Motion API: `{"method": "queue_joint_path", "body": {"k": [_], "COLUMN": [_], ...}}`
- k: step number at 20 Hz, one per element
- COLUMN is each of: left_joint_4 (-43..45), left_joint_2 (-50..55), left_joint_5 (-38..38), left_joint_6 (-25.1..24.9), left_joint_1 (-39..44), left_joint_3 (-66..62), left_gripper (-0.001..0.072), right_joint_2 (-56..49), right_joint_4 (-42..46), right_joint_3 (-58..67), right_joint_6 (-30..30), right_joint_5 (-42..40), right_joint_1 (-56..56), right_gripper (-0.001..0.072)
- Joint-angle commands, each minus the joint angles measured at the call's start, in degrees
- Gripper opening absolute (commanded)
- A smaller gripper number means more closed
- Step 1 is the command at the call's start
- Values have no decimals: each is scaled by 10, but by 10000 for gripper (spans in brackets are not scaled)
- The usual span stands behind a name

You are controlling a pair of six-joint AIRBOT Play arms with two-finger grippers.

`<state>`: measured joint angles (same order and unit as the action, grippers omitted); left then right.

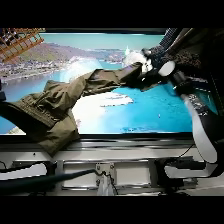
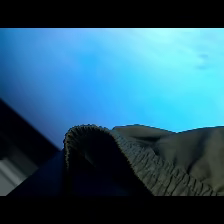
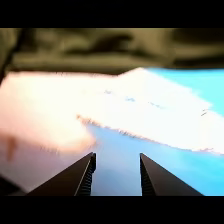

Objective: Fold the clothes and pants, and hang the long-sleeved shirts on hangers.

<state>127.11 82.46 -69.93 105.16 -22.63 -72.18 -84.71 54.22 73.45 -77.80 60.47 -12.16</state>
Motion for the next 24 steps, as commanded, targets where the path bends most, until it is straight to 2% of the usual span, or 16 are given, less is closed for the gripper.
{"method": "queue_joint_path", "body": {"k": [1,2,4,8,9,11,17,18,19,20,24], "left_joint_4": [-11,-18,-22,-29,-30,-31,-46,-58,-73,-89,-124], "left_joint_2": [1,1,1,0,0,0,-12,-16,-21,-27,-56], "left_joint_5": [-26,-26,-26,-27,-28,-28,-26,-22,-17,-11,0], "left_joint_6": [-28,-27,-29,-42,-42,-42,-42,-42,-42,-42,-42], "left_joint_1": [-24,-21,-12,0,0,0,0,0,1,1,1], "left_joint_3": [0,0,0,0,0,0,0,0,0,0,0], "left_gripper": [7,7,7,7,7,7,7,7,7,7,7], "right_joint_2": [-3,-7,-21,-73,-90,-126,-232,-245,-250,-249,-231], "right_joint_4": [-85,-129,-192,-272,-303,-372,-380,-379,-377,-372,-315], "right_joint_3": [-85,-92,-92,-87,-82,-63,49,66,76,80,86], "right_joint_6": [43,76,111,120,138,185,181,171,168,168,135], "right_joint_5": [-38,-44,-64,-120,-115,-100,-118,-126,-134,-139,-58], "right_joint_1": [-90,-119,-177,-266,-281,-311,-376,-379,-381,-377,-311], "right_gripper": [337,378,506,527,528,578,560,454,293,22,14]}}
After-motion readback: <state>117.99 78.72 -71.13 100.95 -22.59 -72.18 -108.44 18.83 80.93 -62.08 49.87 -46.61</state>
